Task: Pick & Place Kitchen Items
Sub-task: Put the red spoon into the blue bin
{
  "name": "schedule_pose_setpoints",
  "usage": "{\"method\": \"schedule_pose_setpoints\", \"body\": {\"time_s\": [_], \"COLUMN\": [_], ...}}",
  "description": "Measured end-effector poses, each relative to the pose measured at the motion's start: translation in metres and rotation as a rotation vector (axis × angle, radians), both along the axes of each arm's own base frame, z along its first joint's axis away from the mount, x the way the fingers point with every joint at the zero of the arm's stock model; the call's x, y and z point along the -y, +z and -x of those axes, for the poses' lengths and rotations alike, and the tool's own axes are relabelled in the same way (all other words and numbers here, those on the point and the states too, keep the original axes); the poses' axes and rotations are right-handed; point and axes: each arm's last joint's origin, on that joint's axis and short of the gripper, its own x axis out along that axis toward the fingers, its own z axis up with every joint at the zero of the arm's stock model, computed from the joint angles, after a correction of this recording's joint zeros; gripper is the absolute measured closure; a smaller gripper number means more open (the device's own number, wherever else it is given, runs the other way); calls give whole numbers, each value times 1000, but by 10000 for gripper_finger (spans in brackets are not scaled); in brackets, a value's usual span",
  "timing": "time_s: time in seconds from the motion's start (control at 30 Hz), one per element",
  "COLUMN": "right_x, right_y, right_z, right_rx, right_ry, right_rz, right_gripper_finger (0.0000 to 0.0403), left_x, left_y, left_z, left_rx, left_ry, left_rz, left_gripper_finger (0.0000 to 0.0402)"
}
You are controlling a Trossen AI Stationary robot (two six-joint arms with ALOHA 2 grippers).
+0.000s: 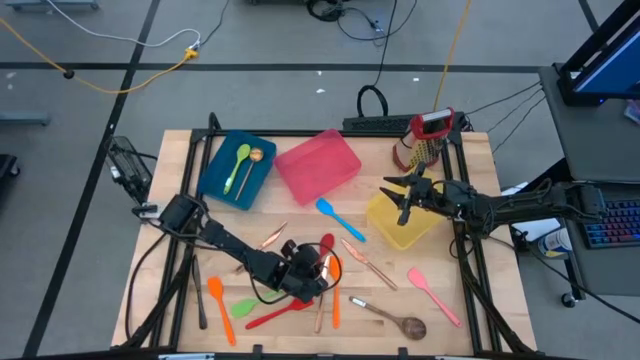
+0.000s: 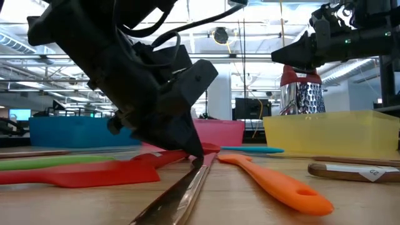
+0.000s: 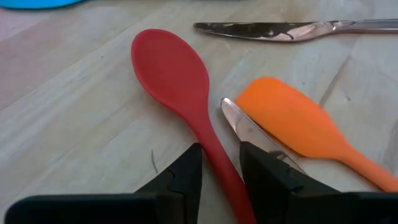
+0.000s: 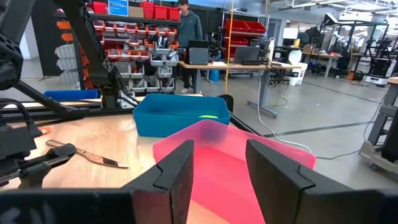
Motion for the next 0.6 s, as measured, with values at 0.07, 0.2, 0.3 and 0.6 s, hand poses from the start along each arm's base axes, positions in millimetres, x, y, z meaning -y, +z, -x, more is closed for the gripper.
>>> {"method": "schedule_pose_setpoints", "body": {"time_s": [0.07, 0.2, 0.3, 0.6], "right_x": [0, 0, 0, 0], "right_y": [0, 0, 0, 0], "right_z": [0, 0, 0, 0], "right_rx": [0, 3, 3, 3], "right_ry": [0, 0, 0, 0], "right_rz": [0, -7, -7, -7], "right_gripper_finger": [261, 261, 261, 261], "left_x": [-1, -2, -5, -7], "left_y": [-1, -1, -2, 8], "left_z": [0, 1, 2, 5], "left_rx": [-3, -5, -18, -43], "left_ry": [11, 27, 40, 6], "left_rz": [2, -16, -24, -63], "left_gripper_finger": [291, 312, 344, 368]}}
